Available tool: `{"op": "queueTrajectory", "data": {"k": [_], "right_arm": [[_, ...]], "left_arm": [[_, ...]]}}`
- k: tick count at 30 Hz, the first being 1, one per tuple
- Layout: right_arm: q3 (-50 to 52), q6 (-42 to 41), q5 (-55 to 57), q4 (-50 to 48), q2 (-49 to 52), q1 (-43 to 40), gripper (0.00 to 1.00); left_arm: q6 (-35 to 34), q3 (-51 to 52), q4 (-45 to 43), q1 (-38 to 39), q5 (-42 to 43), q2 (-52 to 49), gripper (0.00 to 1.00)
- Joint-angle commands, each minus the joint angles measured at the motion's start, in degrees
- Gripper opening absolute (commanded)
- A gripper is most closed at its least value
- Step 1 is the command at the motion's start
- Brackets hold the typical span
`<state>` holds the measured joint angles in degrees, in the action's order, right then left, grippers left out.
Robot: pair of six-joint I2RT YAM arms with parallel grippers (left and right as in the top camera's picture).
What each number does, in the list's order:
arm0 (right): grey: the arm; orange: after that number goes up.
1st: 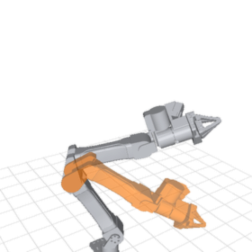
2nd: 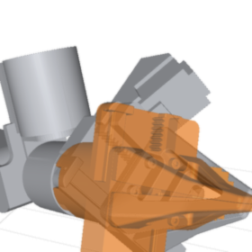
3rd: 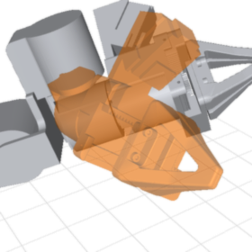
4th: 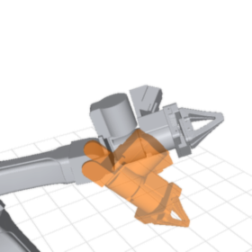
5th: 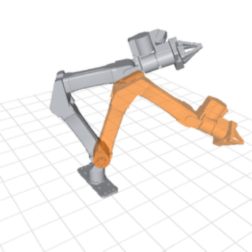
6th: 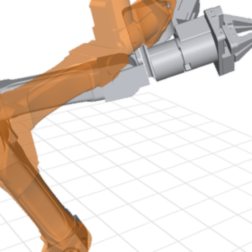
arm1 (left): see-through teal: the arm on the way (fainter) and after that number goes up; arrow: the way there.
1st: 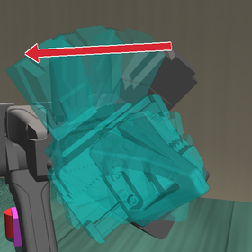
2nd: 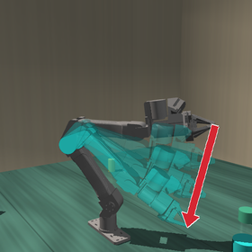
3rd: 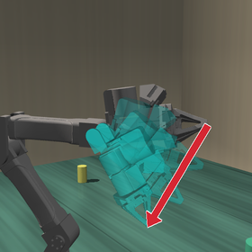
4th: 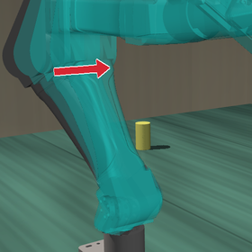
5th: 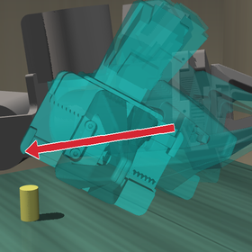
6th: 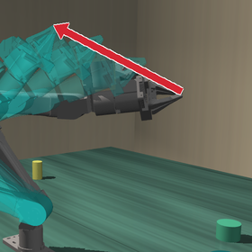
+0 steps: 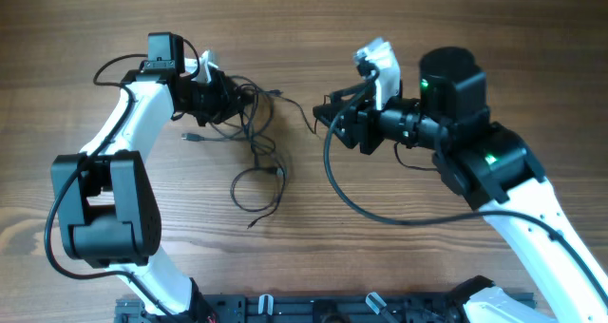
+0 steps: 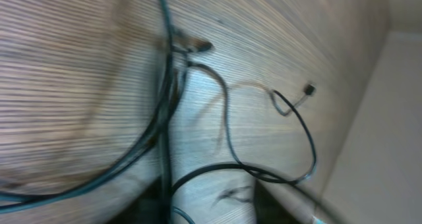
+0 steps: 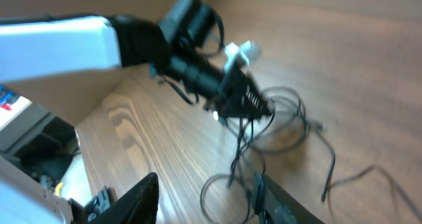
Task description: Untangle cables
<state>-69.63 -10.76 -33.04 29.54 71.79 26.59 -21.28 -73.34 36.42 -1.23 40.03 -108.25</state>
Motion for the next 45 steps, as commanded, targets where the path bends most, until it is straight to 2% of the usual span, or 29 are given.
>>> {"op": "queueTrajectory", "data": {"k": [1, 4, 7, 8, 9, 10, 11, 12, 14, 15, 16, 19, 22, 23, 25, 26, 27, 28, 29, 30, 33, 34, 35, 40, 43, 45], "right_arm": [[-0.42, 0.22, -0.13, 3.39, 3.58, 0.24, 0.47], [-0.42, 0.28, -0.42, 5.86, 6.21, 0.24, 0.45], [-0.42, 0.22, -0.39, 6.82, 9.27, 0.28, 0.41], [-0.42, 0.24, -0.37, 7.08, 10.27, 0.55, 0.4], [-0.42, 0.28, -0.39, 7.23, 11.23, 0.87, 0.4], [-0.42, 0.28, -0.39, 7.23, 12.26, 1.29, 0.4], [-0.42, 0.31, -0.37, 7.15, 13.33, 2.03, 0.4], [-0.42, 0.31, -0.37, 6.99, 14.36, 2.84, 0.41], [-0.42, 0.28, -0.37, 6.67, 16.59, 4.55, 0.48], [-0.42, 0.28, -0.37, 6.21, 17.4, 5.18, 0.48], [-0.42, 0.28, -0.37, 5.73, 18.08, 5.73, 0.48], [-0.42, 0.24, -0.15, 3.54, 20.9, 7.65, 0.49], [-0.42, 0.28, 0.26, 2.14, 22.53, 8.17, 0.49], [-0.42, 0.26, 0.24, 1.49, 23.19, 8.24, 0.49], [-0.42, 0.31, 0.26, -0.35, 24.5, 8.9, 0.49], [-0.42, 0.31, 0.26, -1.55, 25.42, 9.25, 0.5], [-0.42, 0.33, 0.28, -3.21, 26.53, 9.88, 0.5], [-0.42, 0.28, 0.33, -4.55, 27.43, 10.34, 0.5], [-0.42, -0.11, 0.98, -6.82, 29.05, 10.97, 0.5], [-0.42, -1.53, 1.86, -8.52, 30.36, 11.5, 0.51], [-0.42, -8.96, 7.45, -11.72, 34.42, 12.48, 0.52], [-0.42, -12.07, 8.48, -12.92, 36.28, 12.48, 0.54], [-0.42, -15.02, 9.16, -14.1, 38.07, 12.48, 0.54], [-0.42, -27.12, 6.21, -16.22, 41.81, 12.57, 0.55], [-0.42, -43.08, -1.42, -17.59, 41.81, 12.57, 0.58], [-0.42, -47.36, -3.08, -17.4, 41.81, 12.57, 0.57]], "left_arm": [[1.57, 0.59, -0.94, 0.22, 4.0, -0.96, 1.0], [1.57, 0.59, -1.16, 0.22, 0.9, -0.94, 1.0], [1.49, 0.57, -1.14, 0.22, -6.45, -0.04, 1.0], [1.38, 0.57, -0.76, 0.39, -8.72, 0.37, 0.86], [1.38, 0.57, -0.11, 0.68, -11.13, 0.7, 0.56], [1.38, 0.57, 0.94, 1.09, -14.19, 0.92, 0.33], [1.4, 0.57, 2.43, 1.79, -17.97, 0.9, 0.2], [1.38, 0.59, 3.78, 2.54, -21.92, 0.9, 0.24], [1.36, 0.59, 5.66, 4.94, -34.27, 0.9, 0.8], [1.38, 0.59, 5.75, 5.66, -37.64, 0.9, 0.91], [1.36, 0.59, 5.81, 6.25, -40.3, 0.9, 0.96], [1.07, 0.57, 5.7, 7.52, -49.88, 0.92, 1.0], [-0.42, -0.46, 7.34, 7.45, -50.56, 2.34, 0.99], [-0.59, -1.07, 8.07, 7.45, -49.83, 3.15, 0.94], [-0.57, -2.58, 8.76, 7.45, -46.6, 5.11, 0.74], [-0.59, -2.91, 8.7, 7.45, -46.25, 5.88, 0.69], [-0.57, -3.02, 8.48, 7.43, -46.31, 6.78, 0.69], [-0.57, -3.04, 8.2, 7.23, -46.31, 7.21, 0.7], [-0.61, -3.04, 7.98, 6.75, -46.31, 7.37, 0.81], [-0.61, -3.04, 7.87, 6.03, -46.36, 7.37, 1.0], [-2.78, -3.02, 8.31, 3.17, -46.29, 7.34, 0.99], [-2.73, -3.02, 9.05, 2.05, -46.34, 7.34, 0.83], [-2.75, -3.02, 10.05, 0.98, -46.31, 7.32, 0.77], [-3.17, -3.02, 11.61, 0.37, -43.41, 7.32, 0.84], [-3.13, -3.02, 12.59, 0.37, -35.69, 7.32, 0.89], [-3.13, -3.02, 13.0, 0.37, -31.34, 7.32, 0.86]]}}
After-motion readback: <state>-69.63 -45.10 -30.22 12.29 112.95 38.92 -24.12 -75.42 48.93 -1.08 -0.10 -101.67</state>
